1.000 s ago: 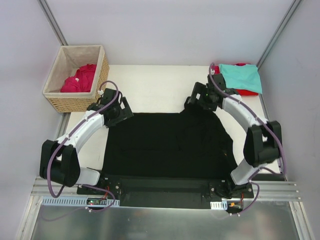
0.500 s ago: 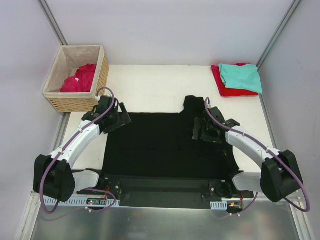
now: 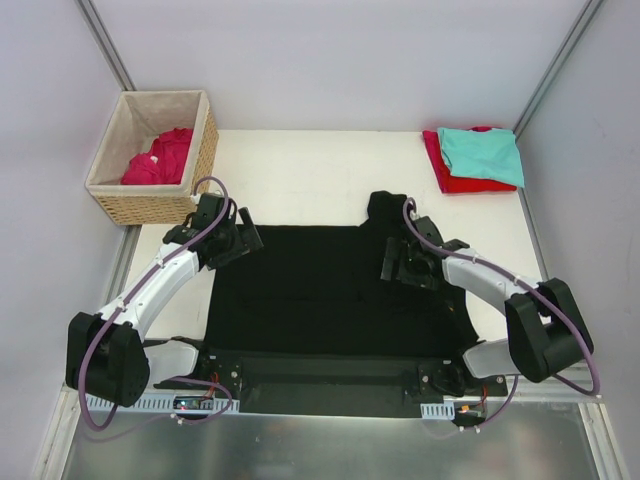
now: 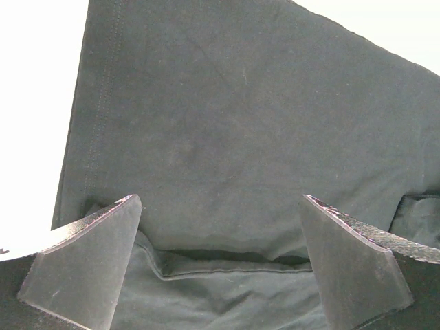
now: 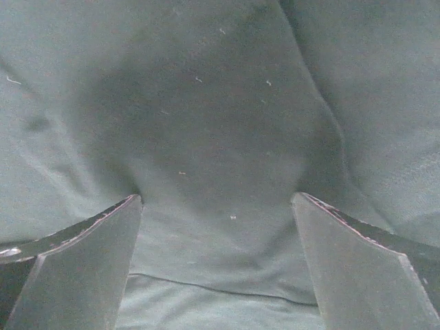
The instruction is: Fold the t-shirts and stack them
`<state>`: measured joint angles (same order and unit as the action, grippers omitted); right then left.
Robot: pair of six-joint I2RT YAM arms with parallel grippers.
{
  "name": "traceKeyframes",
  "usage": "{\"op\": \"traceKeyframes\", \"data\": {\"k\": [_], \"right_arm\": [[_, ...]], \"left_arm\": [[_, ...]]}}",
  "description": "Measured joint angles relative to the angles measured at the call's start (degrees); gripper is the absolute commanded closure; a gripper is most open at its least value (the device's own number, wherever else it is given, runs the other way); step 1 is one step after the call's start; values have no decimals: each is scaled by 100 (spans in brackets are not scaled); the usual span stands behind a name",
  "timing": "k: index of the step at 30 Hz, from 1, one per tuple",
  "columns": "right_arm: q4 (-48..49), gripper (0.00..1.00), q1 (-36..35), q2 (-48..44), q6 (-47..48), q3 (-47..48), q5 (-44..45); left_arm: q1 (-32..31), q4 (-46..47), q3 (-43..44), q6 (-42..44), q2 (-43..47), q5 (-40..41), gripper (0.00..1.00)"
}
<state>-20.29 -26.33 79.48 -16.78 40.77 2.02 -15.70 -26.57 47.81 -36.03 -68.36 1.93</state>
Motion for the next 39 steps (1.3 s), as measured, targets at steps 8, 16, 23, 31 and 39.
{"op": "traceKeyframes", "data": {"k": [8, 16, 23, 31, 39], "right_arm": [[179, 3, 398, 105, -68, 52, -240], [101, 3, 949, 199, -52, 162, -302], [-385, 4, 1163, 63, 2, 162, -55], [-772, 3, 1152, -210, 46, 468, -55], [-879, 4, 981, -411, 37, 1615, -101]], "left_arm": [[0, -2, 2, 2, -44, 2, 1], [0, -2, 17, 2, -162, 2, 1], [0, 11, 81, 2, -330, 9, 1], [2, -31, 529, 129, -905, 356, 1], [94, 256, 1735, 249, -2389, 352, 2]]}}
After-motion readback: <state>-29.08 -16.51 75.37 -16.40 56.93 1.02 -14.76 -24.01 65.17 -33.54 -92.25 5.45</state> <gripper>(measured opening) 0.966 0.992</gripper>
